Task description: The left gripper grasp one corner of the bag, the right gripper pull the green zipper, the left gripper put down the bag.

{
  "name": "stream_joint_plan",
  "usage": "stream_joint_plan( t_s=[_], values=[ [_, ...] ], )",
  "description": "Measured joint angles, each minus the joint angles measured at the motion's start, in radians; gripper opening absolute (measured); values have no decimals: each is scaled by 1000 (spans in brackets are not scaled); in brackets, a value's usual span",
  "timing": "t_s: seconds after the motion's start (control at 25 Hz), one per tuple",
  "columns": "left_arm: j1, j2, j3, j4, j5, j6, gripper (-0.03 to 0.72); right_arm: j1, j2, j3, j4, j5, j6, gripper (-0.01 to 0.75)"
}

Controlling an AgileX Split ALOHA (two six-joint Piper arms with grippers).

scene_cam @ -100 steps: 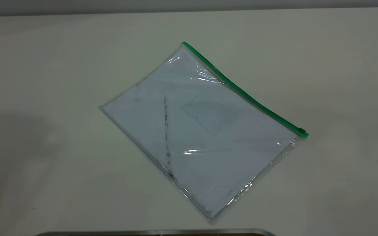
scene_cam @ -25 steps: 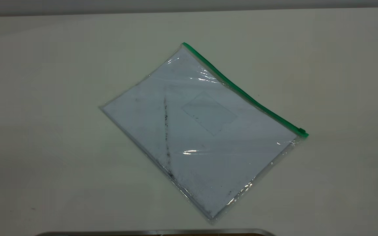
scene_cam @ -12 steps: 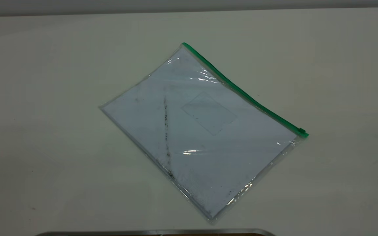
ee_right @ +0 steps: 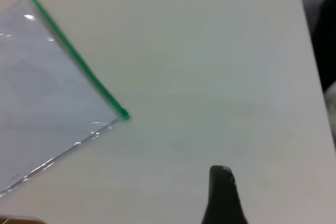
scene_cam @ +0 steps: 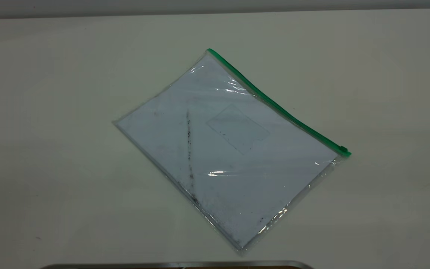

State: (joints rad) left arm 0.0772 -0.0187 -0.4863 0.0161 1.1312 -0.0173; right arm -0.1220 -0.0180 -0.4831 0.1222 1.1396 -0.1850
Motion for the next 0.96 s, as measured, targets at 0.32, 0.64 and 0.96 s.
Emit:
stream_joint_plan(
  t_s=[0.32,0.64,0.96],
  values=[
    [0,0,0,0,1,0,580,0,0,0,-36,-2,54,563],
    [0,0,0,0,1,0,580,0,0,0,-36,-4,54,563],
    [0,0,0,0,1,0,580,0,0,0,-36,-4,57,563]
  ],
)
